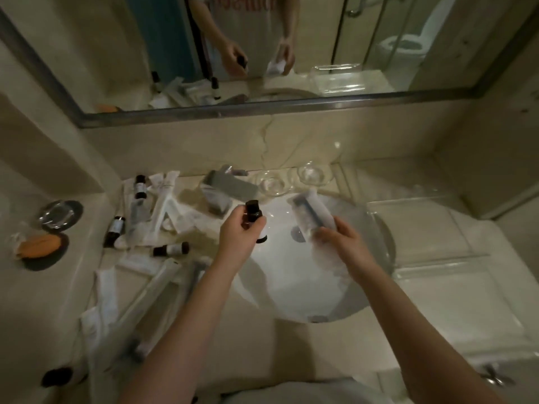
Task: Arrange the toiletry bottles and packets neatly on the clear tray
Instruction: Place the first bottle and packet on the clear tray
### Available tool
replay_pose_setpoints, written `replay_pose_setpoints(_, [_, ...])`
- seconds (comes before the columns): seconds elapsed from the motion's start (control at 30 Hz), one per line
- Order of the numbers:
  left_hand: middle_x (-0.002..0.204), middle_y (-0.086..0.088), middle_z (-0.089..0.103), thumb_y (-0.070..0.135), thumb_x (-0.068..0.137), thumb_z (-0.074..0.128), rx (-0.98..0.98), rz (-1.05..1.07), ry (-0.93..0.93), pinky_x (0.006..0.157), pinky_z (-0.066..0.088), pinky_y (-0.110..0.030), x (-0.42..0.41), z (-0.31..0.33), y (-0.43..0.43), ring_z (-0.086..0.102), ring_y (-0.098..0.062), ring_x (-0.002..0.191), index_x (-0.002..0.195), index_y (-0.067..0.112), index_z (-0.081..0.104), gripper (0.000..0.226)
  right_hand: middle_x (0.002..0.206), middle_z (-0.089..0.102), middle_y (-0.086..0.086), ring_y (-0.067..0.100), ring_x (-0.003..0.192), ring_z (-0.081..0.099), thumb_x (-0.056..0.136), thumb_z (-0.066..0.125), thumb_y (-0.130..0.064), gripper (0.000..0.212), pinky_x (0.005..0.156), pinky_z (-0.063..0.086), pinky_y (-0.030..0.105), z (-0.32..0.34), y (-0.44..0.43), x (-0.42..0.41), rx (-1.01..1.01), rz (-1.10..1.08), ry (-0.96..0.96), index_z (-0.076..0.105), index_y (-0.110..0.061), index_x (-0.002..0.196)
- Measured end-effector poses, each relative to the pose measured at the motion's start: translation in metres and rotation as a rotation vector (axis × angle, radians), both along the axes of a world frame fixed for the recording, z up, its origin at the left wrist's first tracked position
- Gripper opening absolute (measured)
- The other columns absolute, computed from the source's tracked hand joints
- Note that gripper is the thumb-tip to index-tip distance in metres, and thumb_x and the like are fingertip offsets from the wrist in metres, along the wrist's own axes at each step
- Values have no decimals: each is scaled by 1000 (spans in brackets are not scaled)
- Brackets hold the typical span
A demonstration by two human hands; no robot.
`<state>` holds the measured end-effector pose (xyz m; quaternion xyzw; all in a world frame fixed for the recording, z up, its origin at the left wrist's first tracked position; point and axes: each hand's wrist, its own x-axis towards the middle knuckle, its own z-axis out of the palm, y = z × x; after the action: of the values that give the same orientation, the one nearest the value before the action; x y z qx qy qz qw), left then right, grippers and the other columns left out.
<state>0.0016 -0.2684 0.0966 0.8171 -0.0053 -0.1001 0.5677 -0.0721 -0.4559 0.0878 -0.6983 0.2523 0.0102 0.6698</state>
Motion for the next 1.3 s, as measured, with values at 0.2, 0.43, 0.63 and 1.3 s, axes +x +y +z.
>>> replay_pose_setpoints(0.2, [80, 14, 56, 15, 87, 62, 27, -113, 19, 53, 38, 2, 7, -9, -90, 54, -1, 72, 94, 19, 56, 10, 74, 60, 2, 14, 67, 55, 79, 66, -8, 11, 64, 44, 27, -16, -85, -16, -7, -172, -14, 63, -6, 89])
replay_pose_setpoints(0.43, [94, 2, 61, 16, 85, 64, 92, -237, 88, 74, 41, -23, 28, -22, -175, 58, -16, 89, 105, 15, 61, 20, 75, 57, 4, 18, 67, 52, 81, 62, -3, 11, 58, 42, 29, -35, -168, 0, -32, -261, 27, 60, -12, 87])
replay_pose_setpoints(0.63, [106, 1, 59, 12, 86, 63, 48, -269, 128, 87, 45, -28, 55, -24, -208, 59, -18, 100, 121, 11, 52, 37, 80, 59, 6, 20, 68, 56, 83, 62, -4, 13, 58, 44, 26, -51, -210, 55, -109, -265, 33, 59, -10, 94])
replay_pose_setpoints(1.3, [103, 4, 68, -2, 88, 56, -227, -402, 66, 76, 49, -8, 80, -1, -244, 62, -10, 103, 103, 14, 59, 22, 102, 69, 3, 8, 94, 62, 86, 64, -12, 25, 82, 47, 19, -34, -193, 72, 41, 175, -211, 67, -8, 111])
